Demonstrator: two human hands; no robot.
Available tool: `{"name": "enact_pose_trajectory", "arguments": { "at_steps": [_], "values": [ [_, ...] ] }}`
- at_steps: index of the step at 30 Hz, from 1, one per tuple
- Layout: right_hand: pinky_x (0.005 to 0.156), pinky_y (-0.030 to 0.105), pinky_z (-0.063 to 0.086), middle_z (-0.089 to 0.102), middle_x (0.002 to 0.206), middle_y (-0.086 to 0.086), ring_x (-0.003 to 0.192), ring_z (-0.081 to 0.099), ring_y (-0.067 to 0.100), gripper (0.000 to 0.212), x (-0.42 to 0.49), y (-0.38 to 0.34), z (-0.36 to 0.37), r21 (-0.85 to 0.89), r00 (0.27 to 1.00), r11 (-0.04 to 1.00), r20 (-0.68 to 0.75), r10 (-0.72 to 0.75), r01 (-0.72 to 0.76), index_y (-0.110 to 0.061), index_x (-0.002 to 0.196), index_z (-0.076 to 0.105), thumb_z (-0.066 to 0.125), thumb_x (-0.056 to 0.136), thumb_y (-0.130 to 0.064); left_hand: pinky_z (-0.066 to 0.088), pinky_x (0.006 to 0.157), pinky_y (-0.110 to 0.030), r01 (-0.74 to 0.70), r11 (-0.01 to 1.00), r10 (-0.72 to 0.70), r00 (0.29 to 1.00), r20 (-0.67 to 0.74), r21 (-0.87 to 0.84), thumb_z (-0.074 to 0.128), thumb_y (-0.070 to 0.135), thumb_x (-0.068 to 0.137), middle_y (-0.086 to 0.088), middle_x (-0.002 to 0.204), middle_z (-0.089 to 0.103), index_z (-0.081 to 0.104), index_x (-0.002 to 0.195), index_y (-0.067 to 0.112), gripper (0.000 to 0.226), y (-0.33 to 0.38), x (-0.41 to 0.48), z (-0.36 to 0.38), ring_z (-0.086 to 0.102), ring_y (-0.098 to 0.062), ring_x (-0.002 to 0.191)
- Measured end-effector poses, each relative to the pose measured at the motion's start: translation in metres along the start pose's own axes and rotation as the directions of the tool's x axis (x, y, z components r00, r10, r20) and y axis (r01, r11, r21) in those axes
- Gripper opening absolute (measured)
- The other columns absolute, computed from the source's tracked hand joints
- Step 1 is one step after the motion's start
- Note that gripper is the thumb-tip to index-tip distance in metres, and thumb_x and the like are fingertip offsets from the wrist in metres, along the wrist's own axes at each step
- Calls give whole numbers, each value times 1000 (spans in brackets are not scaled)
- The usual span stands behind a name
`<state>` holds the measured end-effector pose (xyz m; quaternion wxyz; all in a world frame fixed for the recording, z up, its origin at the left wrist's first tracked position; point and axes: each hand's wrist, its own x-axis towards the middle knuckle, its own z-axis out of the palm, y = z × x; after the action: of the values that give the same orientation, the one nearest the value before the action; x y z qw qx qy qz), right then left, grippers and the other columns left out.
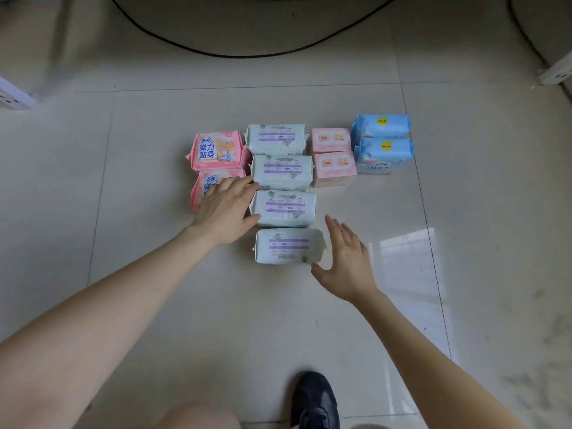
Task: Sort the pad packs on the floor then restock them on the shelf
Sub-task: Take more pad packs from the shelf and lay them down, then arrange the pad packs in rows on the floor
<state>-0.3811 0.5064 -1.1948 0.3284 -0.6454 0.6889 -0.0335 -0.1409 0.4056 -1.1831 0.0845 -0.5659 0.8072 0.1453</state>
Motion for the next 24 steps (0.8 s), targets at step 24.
{"name": "enact_pose_trajectory", "arguments": {
  "at_steps": [24],
  "values": [
    [118,48,4,1,162,9,149,0,24,82,-155,-187,-311,-460,998,885,3,-69,63,-17,154,-2,49,93,-37,3,118,-48,9,956,-32,997,74,293,39,49,96,-3,162,13,17,153,17,70,95,-170,-342,7,-21,149]
  ]
}}
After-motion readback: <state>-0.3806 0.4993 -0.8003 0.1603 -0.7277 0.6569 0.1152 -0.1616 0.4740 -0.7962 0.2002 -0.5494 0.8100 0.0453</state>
